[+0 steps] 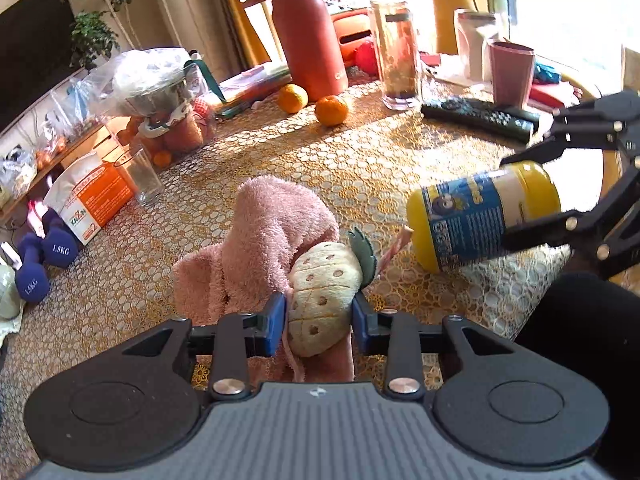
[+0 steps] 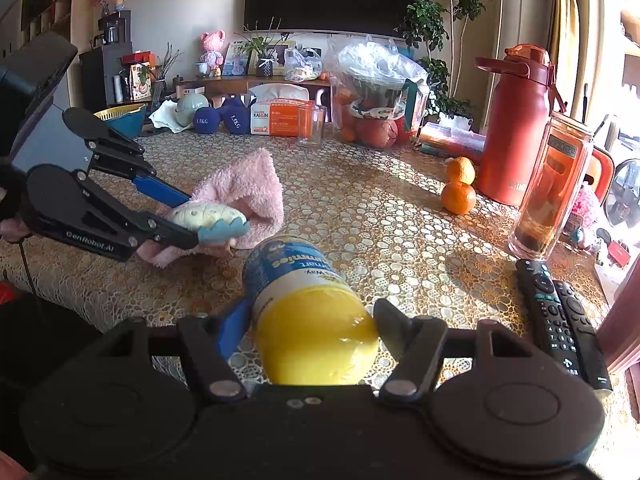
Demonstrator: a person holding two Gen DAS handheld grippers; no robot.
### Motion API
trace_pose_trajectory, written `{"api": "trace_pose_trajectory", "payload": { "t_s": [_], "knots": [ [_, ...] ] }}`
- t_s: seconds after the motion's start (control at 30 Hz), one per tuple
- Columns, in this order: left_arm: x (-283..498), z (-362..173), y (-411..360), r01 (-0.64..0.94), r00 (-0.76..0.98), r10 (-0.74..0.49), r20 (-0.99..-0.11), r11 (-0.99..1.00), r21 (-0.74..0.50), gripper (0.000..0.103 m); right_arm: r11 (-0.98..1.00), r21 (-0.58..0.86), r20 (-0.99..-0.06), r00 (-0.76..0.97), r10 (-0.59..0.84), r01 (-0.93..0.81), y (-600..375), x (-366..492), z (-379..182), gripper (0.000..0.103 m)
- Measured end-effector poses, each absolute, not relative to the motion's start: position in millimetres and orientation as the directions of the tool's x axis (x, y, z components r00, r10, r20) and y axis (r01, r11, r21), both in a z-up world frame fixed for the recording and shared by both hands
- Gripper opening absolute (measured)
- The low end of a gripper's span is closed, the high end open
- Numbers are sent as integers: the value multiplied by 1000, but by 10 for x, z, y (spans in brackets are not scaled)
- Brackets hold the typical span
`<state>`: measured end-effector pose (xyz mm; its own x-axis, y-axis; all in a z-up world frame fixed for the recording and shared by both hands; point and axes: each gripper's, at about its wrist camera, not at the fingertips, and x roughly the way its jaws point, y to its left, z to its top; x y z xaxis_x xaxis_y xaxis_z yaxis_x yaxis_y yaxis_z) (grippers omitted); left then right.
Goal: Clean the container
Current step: 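Rub the towel and plush along the bottle side with the left gripper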
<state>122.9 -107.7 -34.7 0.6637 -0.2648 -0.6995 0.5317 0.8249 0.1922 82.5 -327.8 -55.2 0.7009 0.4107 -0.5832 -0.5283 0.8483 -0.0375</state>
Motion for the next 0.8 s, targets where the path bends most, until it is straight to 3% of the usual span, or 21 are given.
{"api": "trace_pose_trajectory", "payload": {
  "t_s": [0.07,0.37,0.47,0.6,0.8],
  "knots": [
    [1251,-229,-1029,509,668,-294,-684,850,132,24,849,-40,-583,702,408,-527,-3272,825,-553,67],
    [1189,-7,-1309,574,619,-453,-642,818,-24,24,846,-62,-586,705,399,-530,-3236,813,-550,67],
    [1113,42,-1520,613,621,-480,-619,790,2,24,847,-60,-588,704,398,-528,-3231,811,-551,67],
    [1109,-34,-1675,609,659,-422,-623,786,112,23,846,-61,-587,705,398,-529,-3228,810,-542,66],
    [1334,-245,-1517,548,641,-339,-689,831,101,23,849,-52,-579,709,403,-525,-3238,827,-530,66]
  ]
}}
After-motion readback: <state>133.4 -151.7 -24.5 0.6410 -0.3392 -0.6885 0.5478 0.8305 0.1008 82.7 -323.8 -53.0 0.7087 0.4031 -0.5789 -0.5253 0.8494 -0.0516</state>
